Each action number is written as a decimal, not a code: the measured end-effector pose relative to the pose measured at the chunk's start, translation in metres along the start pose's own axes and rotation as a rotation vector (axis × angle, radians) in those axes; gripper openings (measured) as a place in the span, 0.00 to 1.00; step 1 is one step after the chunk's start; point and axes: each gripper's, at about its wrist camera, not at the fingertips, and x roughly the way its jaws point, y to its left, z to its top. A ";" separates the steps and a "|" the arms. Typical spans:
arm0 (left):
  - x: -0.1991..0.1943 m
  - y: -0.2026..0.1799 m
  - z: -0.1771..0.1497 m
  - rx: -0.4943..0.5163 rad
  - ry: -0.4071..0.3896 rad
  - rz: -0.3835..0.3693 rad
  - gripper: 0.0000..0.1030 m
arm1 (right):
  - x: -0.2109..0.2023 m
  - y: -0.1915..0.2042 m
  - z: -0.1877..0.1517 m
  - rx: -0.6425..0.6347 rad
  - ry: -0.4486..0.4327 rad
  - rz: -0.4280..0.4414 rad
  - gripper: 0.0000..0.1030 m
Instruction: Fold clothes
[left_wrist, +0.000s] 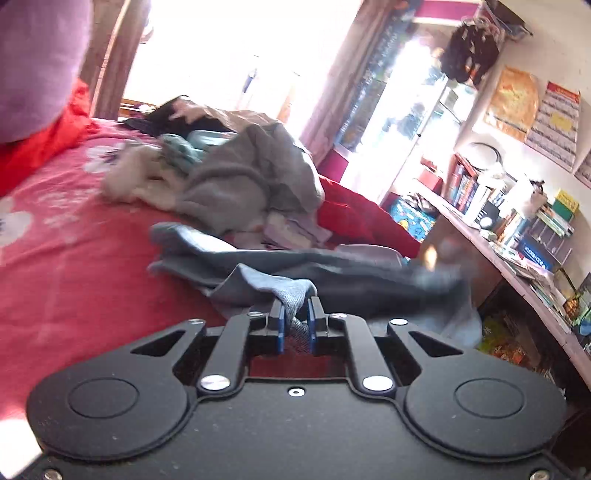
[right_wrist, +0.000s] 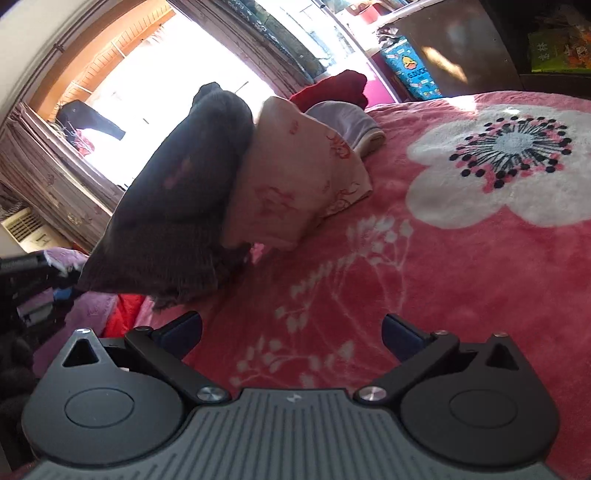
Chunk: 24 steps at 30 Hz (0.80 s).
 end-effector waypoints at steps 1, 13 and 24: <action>-0.014 0.010 -0.005 -0.002 -0.005 0.018 0.09 | -0.001 0.001 -0.001 0.013 0.002 0.031 1.00; -0.150 0.108 -0.081 -0.126 -0.057 0.193 0.08 | 0.006 0.055 -0.037 -0.139 0.355 0.378 1.00; -0.259 0.192 -0.106 -0.214 -0.088 0.440 0.08 | -0.035 0.099 -0.087 -0.546 0.622 0.542 1.00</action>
